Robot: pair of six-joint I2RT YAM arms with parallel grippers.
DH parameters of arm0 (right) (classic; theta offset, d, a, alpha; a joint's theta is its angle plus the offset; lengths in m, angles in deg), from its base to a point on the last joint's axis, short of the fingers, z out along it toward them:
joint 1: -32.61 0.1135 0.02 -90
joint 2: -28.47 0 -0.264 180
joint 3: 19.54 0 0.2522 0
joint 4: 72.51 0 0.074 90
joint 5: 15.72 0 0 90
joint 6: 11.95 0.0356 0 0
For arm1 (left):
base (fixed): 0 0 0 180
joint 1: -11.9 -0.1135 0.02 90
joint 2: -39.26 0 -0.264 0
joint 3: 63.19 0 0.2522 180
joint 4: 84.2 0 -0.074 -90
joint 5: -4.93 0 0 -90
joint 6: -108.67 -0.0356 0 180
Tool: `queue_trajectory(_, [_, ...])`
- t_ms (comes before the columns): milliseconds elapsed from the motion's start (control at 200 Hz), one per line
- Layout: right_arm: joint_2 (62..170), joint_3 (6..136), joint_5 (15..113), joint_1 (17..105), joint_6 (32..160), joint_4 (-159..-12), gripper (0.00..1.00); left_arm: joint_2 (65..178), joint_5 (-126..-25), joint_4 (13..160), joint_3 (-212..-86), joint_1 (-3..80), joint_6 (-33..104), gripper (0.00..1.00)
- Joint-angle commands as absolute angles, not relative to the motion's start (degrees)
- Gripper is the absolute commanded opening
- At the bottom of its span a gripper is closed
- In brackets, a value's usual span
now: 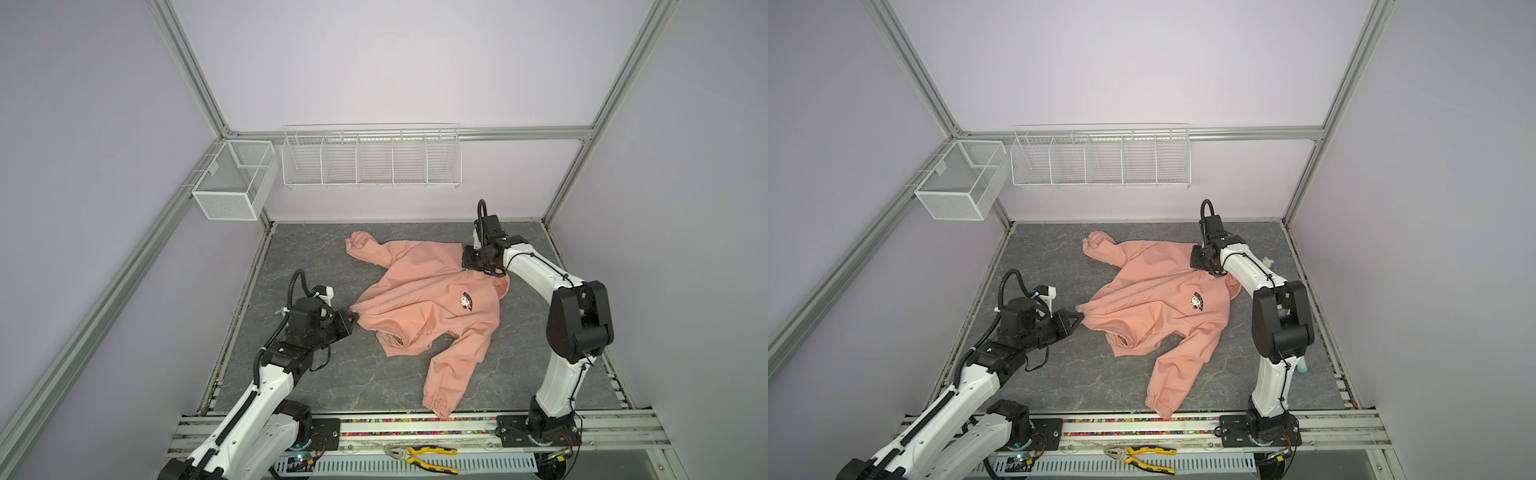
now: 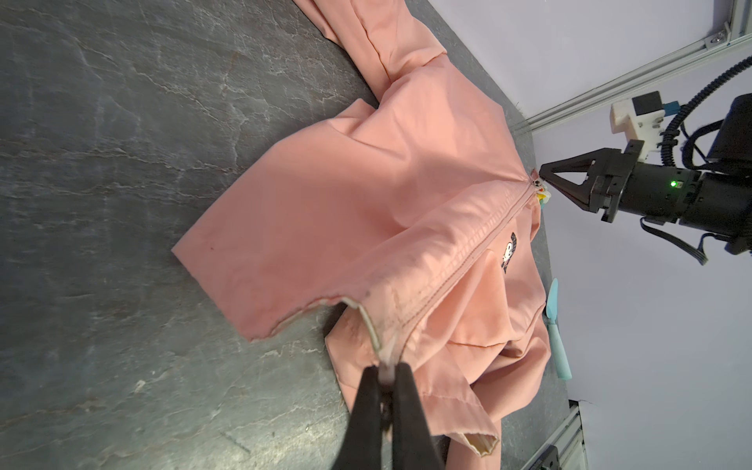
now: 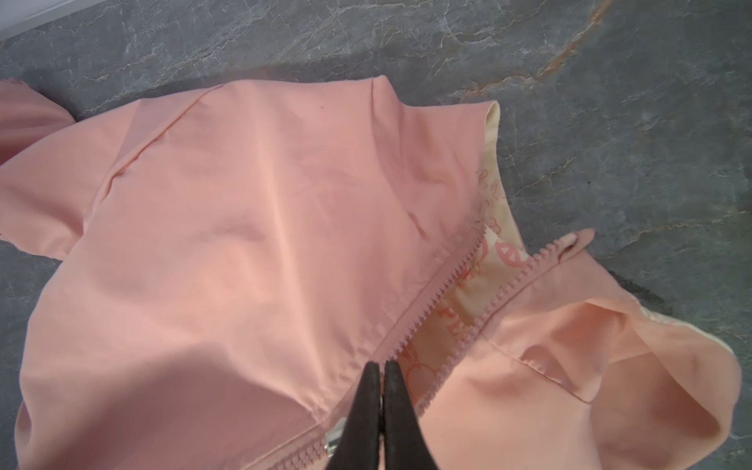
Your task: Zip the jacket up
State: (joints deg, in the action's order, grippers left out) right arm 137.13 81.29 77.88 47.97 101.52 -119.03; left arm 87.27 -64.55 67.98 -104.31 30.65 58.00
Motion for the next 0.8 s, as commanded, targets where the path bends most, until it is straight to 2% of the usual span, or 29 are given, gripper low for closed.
queue_trajectory(0, [138.63, 83.30, 83.34, 45.98, 99.94, -119.68, 0.07, 86.49, -66.90, 66.21, -103.67, 30.01, 57.09, 0.00])
queue_trajectory(795, [143.42, 89.40, 84.92, 41.49, 99.23, -121.10, 0.07, 88.26, -66.95, 67.21, -103.85, 30.01, 56.73, 0.00])
